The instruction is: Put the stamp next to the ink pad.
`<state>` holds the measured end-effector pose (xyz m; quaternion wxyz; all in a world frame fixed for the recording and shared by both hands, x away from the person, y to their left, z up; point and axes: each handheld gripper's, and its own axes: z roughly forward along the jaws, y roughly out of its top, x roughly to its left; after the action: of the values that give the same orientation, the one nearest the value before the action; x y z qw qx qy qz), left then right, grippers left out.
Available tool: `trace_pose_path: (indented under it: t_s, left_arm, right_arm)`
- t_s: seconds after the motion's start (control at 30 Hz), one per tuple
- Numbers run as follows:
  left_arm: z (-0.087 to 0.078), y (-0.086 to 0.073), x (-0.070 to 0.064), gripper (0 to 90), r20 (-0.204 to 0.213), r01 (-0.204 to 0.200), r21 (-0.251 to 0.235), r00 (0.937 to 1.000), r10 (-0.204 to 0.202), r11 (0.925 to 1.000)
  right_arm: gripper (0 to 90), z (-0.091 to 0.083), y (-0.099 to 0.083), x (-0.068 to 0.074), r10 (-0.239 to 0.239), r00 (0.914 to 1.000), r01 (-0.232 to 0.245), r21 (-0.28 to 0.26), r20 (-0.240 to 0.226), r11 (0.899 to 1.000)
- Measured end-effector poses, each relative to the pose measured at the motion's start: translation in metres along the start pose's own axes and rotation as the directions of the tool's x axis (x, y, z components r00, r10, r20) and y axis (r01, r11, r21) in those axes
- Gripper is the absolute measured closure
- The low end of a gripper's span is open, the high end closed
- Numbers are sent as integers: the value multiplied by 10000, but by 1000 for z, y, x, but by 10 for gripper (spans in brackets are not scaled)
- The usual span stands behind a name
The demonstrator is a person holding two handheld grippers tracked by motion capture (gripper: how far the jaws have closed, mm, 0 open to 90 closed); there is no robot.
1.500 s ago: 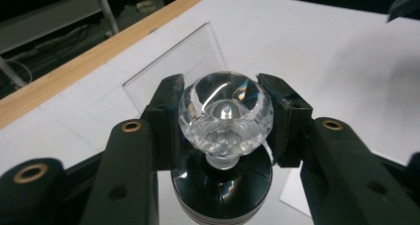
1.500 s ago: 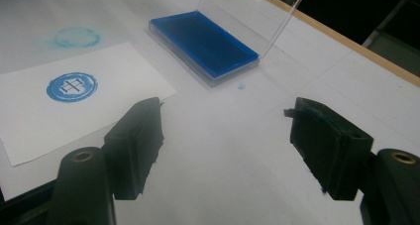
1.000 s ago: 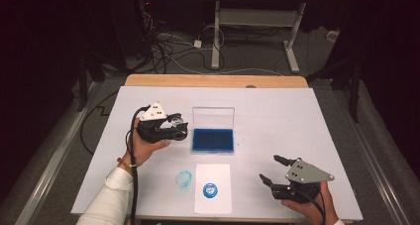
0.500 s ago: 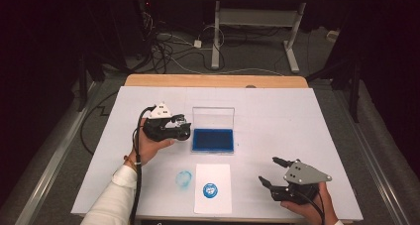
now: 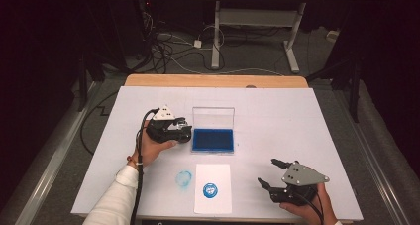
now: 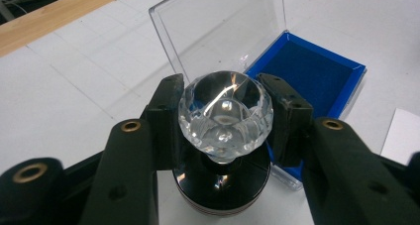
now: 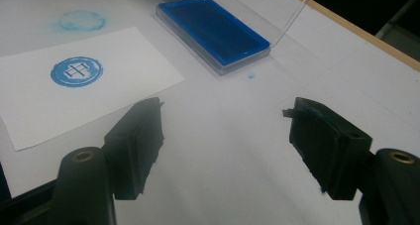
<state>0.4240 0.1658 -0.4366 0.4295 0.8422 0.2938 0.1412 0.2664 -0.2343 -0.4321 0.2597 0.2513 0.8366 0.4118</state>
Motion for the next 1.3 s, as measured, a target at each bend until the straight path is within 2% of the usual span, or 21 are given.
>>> trace_pose_path:
  t_s: [0.6, 0.7, 1.03, 1.1, 1.3]
  left_arm:
    - [8, -7, 1, 538, -21, 96, 335, 10000, -95, 9994]
    - [7, -7, 1, 527, 14, 156, 211, 9999, -157, 9997]
    - [4, -6, 0, 470, -163, 149, 128, 9998, -147, 9998]
    - [3, -4, -1, 450, -344, 65, 226, 9994, -57, 9997]
    - [-1, -1, -5, 409, -625, -87, 67, 9980, 91, 9999]
  right_arm:
    - [293, 1, 0, 0, -62, 10000, 62, -28, -27, 10000]
    - [292, 1, 0, 0, -57, 10000, 57, -21, -37, 10000]
    - [292, 2, 0, 1, -90, 9999, 90, -8, -59, 10000]
    - [293, 2, 0, 1, -99, 9999, 99, 8, -39, 10000]
    - [292, 2, 0, 1, -162, 9999, 162, 19, -57, 9999]
